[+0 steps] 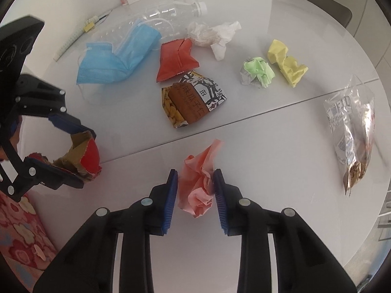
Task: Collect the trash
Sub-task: 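Grasp the pink crumpled paper with the right gripper, then carry both items over the white bin and open both grippers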
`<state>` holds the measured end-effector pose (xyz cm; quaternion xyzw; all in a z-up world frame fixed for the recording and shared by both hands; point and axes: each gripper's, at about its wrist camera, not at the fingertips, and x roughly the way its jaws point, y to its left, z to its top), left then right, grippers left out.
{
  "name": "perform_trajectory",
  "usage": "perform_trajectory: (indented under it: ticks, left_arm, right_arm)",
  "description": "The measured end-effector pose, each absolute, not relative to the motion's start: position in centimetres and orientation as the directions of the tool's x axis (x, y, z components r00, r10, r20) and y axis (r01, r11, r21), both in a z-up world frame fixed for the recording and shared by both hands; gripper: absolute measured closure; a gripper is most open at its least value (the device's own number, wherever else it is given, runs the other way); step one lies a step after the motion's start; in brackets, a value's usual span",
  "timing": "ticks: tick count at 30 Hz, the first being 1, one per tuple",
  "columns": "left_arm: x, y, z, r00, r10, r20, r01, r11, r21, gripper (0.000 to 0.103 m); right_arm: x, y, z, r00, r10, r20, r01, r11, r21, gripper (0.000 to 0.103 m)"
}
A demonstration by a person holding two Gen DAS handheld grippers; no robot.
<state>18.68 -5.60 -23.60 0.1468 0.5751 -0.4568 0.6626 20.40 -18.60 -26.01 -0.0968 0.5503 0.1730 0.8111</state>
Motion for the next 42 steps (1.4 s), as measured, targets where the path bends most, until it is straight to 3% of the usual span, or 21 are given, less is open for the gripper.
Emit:
perform_trajectory:
  ticks: [7, 17, 24, 32, 35, 42]
  left_arm:
    - [16.2, -6.0, -21.7, -0.054, -0.469, -0.882, 0.775, 0.537, -0.333, 0.054]
    - [8.0, -13.1, -19.5, -0.143, -0.467, -0.872, 0.897, 0.311, -0.314, 0.054]
    - [-0.4, -20.4, -19.8, -0.26, -0.426, -0.866, 0.938, 0.103, -0.332, 0.054]
    - [-8.0, -27.3, -22.3, -0.358, -0.366, -0.859, 0.924, -0.008, -0.382, 0.053]
    - [-9.0, -28.3, -23.1, -0.37, -0.35, -0.86, 0.916, 0.013, -0.4, 0.041]
    - [-8.6, -27.6, -22.3, -0.327, -0.381, -0.865, 0.917, 0.094, -0.388, 0.032]
  right_arm:
    - [17.3, -22.0, -22.9, 0.403, 0.208, -0.891, -0.258, 0.96, 0.107, 0.073]
    - [2.7, -30.3, -21.1, 0.487, 0.087, -0.869, 0.037, 0.992, 0.12, 0.072]
    - [-8.6, -35.3, -21.9, 0.501, -0.006, -0.865, 0.272, 0.95, 0.15, 0.072]
    - [-16.9, -39.1, -21.8, 0.506, -0.081, -0.859, 0.4, 0.904, 0.151, 0.072]
    - [-18.1, -40.0, -22.0, 0.508, -0.084, -0.857, 0.412, 0.897, 0.157, 0.072]
    - [-18.9, -40.8, -22.7, 0.508, -0.059, -0.859, 0.383, 0.909, 0.164, 0.071]
